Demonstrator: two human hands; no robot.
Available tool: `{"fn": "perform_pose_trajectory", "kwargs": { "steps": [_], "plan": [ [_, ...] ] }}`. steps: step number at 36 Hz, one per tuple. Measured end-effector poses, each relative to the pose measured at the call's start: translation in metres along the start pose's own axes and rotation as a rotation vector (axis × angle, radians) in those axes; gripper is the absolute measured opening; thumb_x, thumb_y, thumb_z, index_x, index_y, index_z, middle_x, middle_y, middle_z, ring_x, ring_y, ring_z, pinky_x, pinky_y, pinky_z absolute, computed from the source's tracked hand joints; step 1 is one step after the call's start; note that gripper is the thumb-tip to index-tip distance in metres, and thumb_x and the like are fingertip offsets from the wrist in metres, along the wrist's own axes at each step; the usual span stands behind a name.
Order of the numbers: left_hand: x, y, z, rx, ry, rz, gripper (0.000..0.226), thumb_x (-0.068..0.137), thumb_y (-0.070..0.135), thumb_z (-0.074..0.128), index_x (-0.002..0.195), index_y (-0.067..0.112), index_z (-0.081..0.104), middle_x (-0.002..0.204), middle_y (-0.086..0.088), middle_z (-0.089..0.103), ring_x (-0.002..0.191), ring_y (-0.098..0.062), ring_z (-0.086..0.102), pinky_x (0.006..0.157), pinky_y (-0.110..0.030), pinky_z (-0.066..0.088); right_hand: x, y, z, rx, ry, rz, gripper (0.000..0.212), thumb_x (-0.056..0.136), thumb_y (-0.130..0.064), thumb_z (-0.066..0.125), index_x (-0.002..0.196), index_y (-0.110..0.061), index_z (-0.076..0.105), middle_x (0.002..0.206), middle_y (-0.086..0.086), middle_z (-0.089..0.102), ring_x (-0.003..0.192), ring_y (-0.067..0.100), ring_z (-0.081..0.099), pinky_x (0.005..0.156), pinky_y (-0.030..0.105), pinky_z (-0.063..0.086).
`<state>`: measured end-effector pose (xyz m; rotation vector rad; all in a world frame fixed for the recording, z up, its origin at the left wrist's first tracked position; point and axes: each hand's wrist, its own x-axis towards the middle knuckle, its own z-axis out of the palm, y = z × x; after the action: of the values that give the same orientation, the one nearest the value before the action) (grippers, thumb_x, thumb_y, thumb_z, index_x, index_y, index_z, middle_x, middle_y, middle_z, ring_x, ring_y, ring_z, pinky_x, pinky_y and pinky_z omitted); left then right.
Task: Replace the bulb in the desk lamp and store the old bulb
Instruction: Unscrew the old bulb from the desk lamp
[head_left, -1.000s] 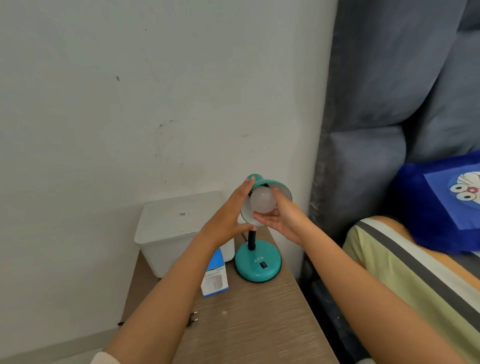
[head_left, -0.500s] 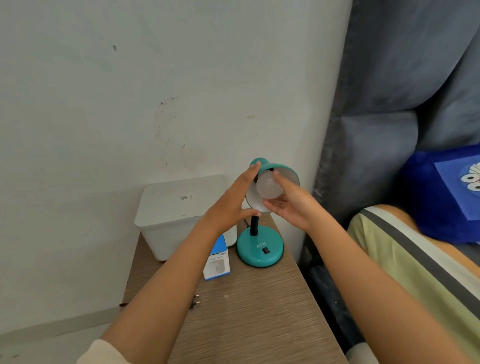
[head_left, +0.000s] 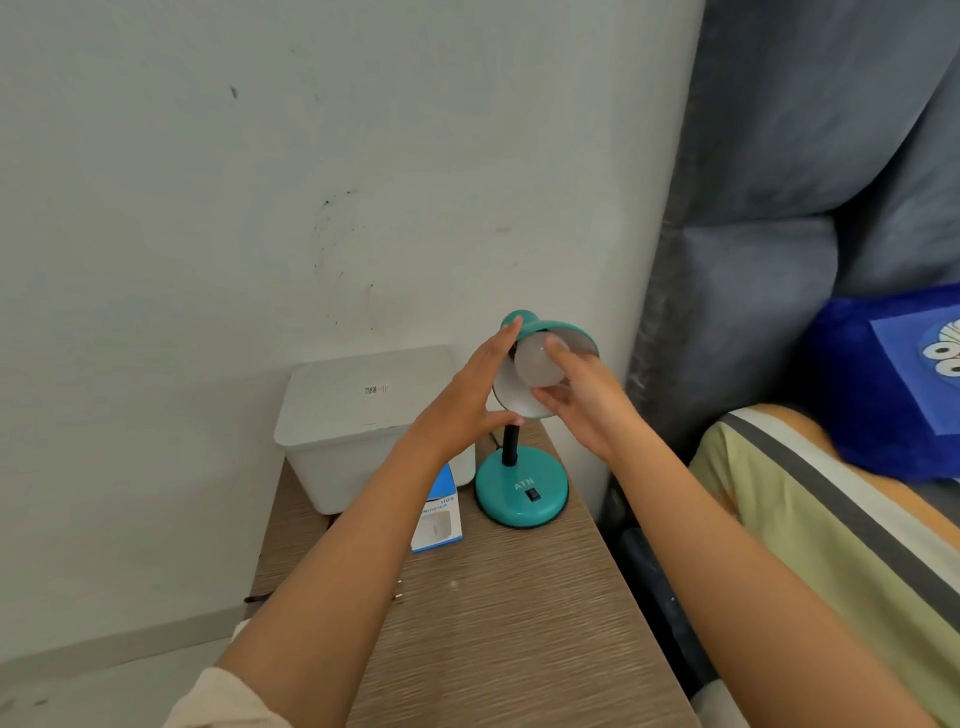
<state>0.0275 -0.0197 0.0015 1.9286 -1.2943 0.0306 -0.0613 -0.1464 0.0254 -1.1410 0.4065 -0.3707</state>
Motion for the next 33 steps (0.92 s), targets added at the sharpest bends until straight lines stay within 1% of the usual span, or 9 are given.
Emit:
{"fn": "perform_pose_trajectory", "kwargs": {
  "steps": [4, 8, 12, 15, 17, 20, 24, 29, 33],
  "plan": [
    [0.001, 0.000, 0.000, 0.000, -0.006, 0.005, 0.100, 0.078, 0.014, 0.075, 0.138, 0.049, 0.002, 0.151, 0.009, 0.023, 0.131, 0.005, 0.022, 0.100, 0.003, 0.018, -0.004, 0.001, 0.000, 0.072, -0.063, 0.116, 0.022, 0.090, -0.038, 0.053, 0.106, -0.022, 0.053, 0.128, 0.016, 0.047, 0.109, 0.032, 0.058, 0.088, 0.036, 0.054],
    [0.000, -0.001, -0.003, 0.003, 0.001, -0.004, 0.103, 0.075, 0.011, 0.077, 0.141, 0.042, 0.004, 0.153, 0.006, 0.022, 0.128, 0.008, 0.022, 0.099, 0.004, 0.019, -0.002, 0.002, 0.003, -0.058, 0.000, -0.014, 0.054, 0.085, -0.033, 0.062, 0.129, -0.010, 0.041, 0.131, 0.013, 0.050, 0.106, 0.024, 0.060, 0.084, 0.030, 0.055],
    [0.000, -0.003, -0.004, 0.005, -0.004, -0.008, 0.104, 0.075, 0.010, 0.076, 0.141, 0.043, 0.003, 0.153, 0.006, 0.023, 0.129, 0.008, 0.021, 0.100, 0.004, 0.018, -0.003, 0.001, 0.005, 0.055, -0.070, 0.040, 0.033, 0.090, -0.034, 0.055, 0.117, -0.016, 0.049, 0.131, 0.013, 0.046, 0.118, 0.028, 0.051, 0.091, 0.037, 0.052],
    [-0.004, -0.006, -0.003, -0.003, 0.005, -0.026, 0.104, 0.075, 0.010, 0.077, 0.142, 0.040, 0.004, 0.146, 0.014, 0.023, 0.126, 0.010, 0.022, 0.099, 0.004, 0.019, 0.000, 0.005, 0.006, -0.131, 0.000, -0.069, 0.043, 0.091, -0.028, 0.055, 0.129, -0.014, 0.041, 0.134, 0.009, 0.046, 0.117, 0.025, 0.051, 0.090, 0.036, 0.052],
    [-0.005, -0.008, -0.003, -0.005, 0.010, -0.031, 0.104, 0.074, 0.010, 0.077, 0.142, 0.040, 0.004, 0.144, 0.016, 0.023, 0.125, 0.011, 0.022, 0.097, 0.004, 0.019, 0.002, 0.006, 0.006, -0.125, 0.005, -0.097, 0.046, 0.090, -0.030, 0.055, 0.132, -0.017, 0.040, 0.134, 0.006, 0.046, 0.121, 0.024, 0.048, 0.094, 0.038, 0.050],
    [-0.005, -0.007, -0.003, -0.004, 0.002, -0.031, 0.104, 0.074, 0.010, 0.077, 0.141, 0.042, 0.004, 0.150, 0.010, 0.023, 0.126, 0.011, 0.022, 0.098, 0.005, 0.018, 0.000, 0.006, 0.006, -0.074, -0.009, -0.037, 0.039, 0.092, -0.033, 0.052, 0.124, -0.012, 0.045, 0.131, 0.009, 0.047, 0.119, 0.026, 0.050, 0.093, 0.038, 0.051],
    [-0.004, -0.006, -0.001, -0.011, 0.004, -0.036, 0.104, 0.075, 0.009, 0.076, 0.139, 0.047, 0.003, 0.150, 0.010, 0.023, 0.125, 0.011, 0.023, 0.095, 0.006, 0.020, 0.001, 0.009, 0.005, -0.161, 0.040, -0.167, 0.039, 0.089, -0.031, 0.056, 0.125, -0.019, 0.048, 0.129, 0.005, 0.050, 0.119, 0.023, 0.050, 0.084, 0.033, 0.054],
    [-0.002, -0.005, 0.000, -0.006, -0.001, -0.020, 0.102, 0.077, 0.013, 0.075, 0.140, 0.047, 0.002, 0.151, 0.011, 0.022, 0.128, 0.010, 0.022, 0.098, 0.005, 0.018, -0.001, 0.008, 0.004, 0.027, -0.007, 0.009, 0.023, 0.090, -0.035, 0.054, 0.106, -0.018, 0.055, 0.117, 0.009, 0.053, 0.114, 0.028, 0.054, 0.090, 0.036, 0.053],
    [-0.002, -0.005, 0.002, -0.010, 0.001, -0.025, 0.104, 0.076, 0.010, 0.076, 0.139, 0.047, 0.002, 0.151, 0.010, 0.023, 0.125, 0.011, 0.023, 0.096, 0.005, 0.020, -0.001, 0.011, 0.003, -0.129, 0.070, -0.151, 0.047, 0.085, -0.034, 0.063, 0.126, -0.018, 0.046, 0.128, 0.005, 0.051, 0.117, 0.022, 0.052, 0.088, 0.035, 0.054]
  ]
}}
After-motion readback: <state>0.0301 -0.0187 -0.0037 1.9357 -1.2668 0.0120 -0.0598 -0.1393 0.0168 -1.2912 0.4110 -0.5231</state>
